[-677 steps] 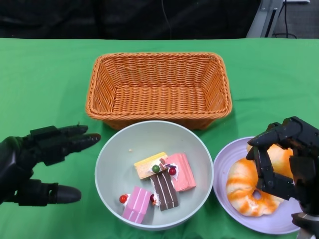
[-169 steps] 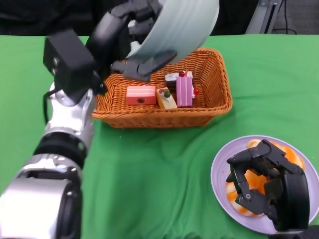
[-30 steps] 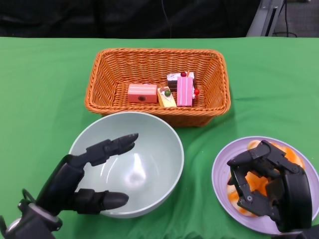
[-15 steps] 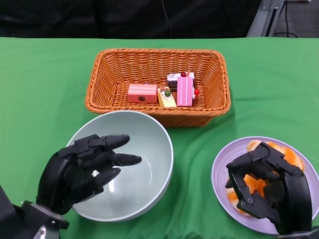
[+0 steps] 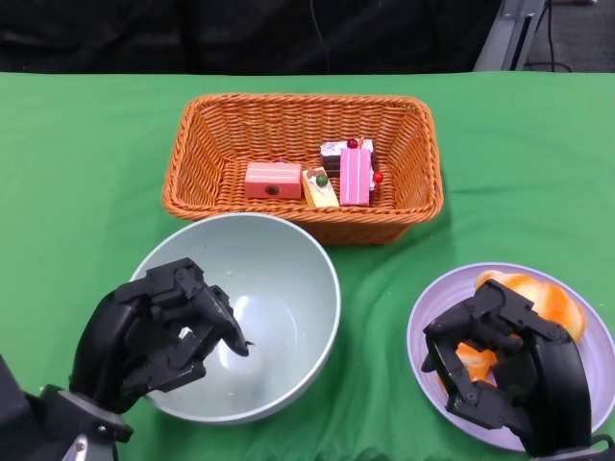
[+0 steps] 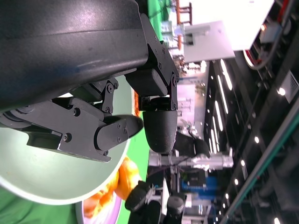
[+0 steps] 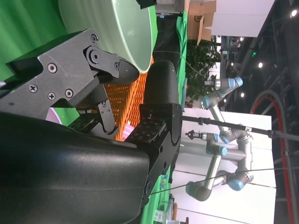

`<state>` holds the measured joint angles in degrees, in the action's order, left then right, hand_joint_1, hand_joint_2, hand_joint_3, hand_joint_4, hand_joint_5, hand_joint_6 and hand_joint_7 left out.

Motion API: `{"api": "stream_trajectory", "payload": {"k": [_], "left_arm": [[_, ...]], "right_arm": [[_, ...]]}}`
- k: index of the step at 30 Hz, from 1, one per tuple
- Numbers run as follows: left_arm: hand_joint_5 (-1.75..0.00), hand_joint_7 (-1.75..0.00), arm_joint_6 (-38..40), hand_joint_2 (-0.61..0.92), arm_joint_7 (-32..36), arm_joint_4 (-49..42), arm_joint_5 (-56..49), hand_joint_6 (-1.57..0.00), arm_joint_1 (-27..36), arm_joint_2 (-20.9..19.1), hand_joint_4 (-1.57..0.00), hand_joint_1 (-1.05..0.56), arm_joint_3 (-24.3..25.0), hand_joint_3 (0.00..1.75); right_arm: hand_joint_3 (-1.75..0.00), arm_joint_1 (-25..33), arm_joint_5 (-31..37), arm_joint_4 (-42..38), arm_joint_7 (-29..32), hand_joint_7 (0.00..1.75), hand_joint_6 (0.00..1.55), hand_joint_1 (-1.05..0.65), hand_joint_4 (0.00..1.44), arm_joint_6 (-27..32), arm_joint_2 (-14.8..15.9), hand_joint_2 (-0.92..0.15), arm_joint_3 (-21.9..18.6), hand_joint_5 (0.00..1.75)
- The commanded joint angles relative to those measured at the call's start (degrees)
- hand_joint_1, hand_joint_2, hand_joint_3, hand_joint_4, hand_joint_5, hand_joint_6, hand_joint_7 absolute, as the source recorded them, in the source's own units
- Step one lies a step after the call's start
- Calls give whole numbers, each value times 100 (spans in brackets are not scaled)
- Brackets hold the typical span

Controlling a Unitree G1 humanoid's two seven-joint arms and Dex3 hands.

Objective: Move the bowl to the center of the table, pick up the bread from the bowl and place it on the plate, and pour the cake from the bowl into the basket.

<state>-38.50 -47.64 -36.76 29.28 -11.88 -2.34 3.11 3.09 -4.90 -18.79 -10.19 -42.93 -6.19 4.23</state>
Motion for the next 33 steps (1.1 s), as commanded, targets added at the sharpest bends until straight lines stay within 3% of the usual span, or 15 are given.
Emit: {"api": "stream_trajectory", "payload": {"k": [1, 5, 12, 15, 18, 33], "left_arm": [[-155, -139, 104, 68, -56, 326, -152, -74, 153, -90, -72, -7, 36, 94], [-158, -141, 421, 88, -39, 779, -228, -68, 251, -124, -66, -7, -24, 60], [-155, -139, 791, 76, 285, 1864, -687, -71, 566, -120, -70, -8, -255, 78], [-155, -136, 972, 62, 414, 2330, -771, -74, 766, -108, -74, -7, -372, 102], [-157, -135, 1103, 54, 472, 2714, -825, -75, 943, -148, -74, -9, -471, 115], [-159, -136, 1277, 46, 626, 3209, -973, -77, 1181, -239, -75, -9, -618, 127]], "right_arm": [[-90, 81, 68, 321, 7, 119, 74, -10, 75, 150, 26, -56, 87, 152], [-81, 156, 76, 787, -58, 114, 77, -18, 78, 447, 95, -59, 220, 148], [-85, 568, 34, 1908, -196, 109, 83, -22, 83, 1151, 189, -53, 522, 143], [-79, 746, 30, 2280, -284, 111, 81, -24, 81, 1325, 271, -56, 655, 146], [-81, 907, -3, 2632, -353, 111, 80, -22, 81, 1577, 340, -56, 791, 145], [-93, 1122, 5, 3161, -336, 110, 80, -22, 82, 2135, 420, -50, 1023, 144]]}}
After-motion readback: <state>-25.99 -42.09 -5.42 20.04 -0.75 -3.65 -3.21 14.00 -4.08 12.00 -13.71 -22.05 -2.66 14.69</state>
